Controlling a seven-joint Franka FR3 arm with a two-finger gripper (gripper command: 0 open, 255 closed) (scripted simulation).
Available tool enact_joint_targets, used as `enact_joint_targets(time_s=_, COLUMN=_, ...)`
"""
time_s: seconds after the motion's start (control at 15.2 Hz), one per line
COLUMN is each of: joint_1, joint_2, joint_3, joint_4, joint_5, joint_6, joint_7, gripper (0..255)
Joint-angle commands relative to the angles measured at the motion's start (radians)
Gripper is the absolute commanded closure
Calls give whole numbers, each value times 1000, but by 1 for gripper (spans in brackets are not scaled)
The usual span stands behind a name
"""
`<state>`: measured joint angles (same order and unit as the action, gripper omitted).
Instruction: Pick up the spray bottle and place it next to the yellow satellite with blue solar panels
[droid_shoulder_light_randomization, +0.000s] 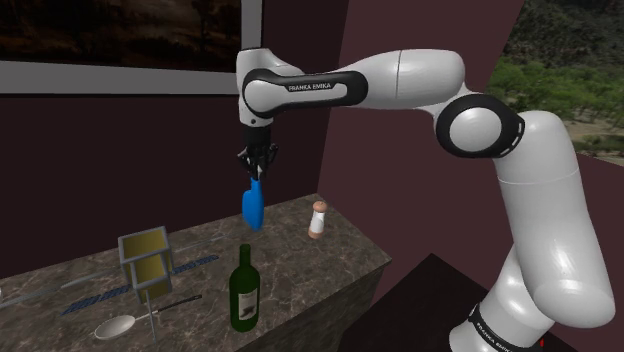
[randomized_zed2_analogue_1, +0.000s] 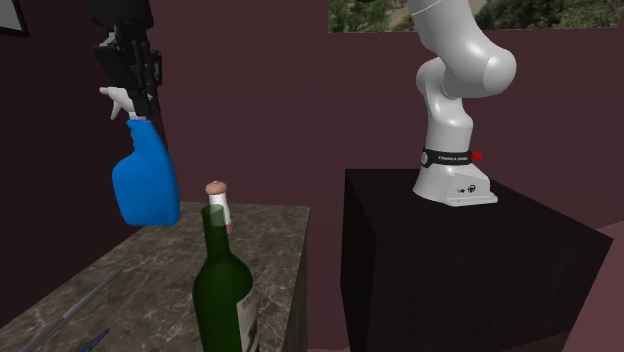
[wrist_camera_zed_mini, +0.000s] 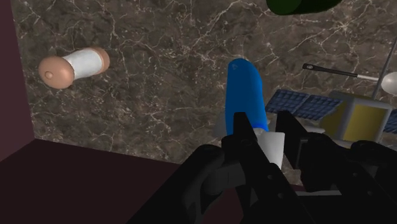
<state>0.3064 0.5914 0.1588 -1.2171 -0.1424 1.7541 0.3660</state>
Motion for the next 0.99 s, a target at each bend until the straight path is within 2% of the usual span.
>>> enact_joint_targets(time_s=0.0, joint_1=-2, joint_2=0, joint_3=0, joint_4=-25, joint_5=-1, joint_6=25, joint_7=2, gripper=255)
enact_joint_targets(time_s=0.92, joint_1=-6, joint_2=39, joint_3=-6, joint_4=-150, joint_5=-11, joint_6=189, joint_7=16, gripper=255)
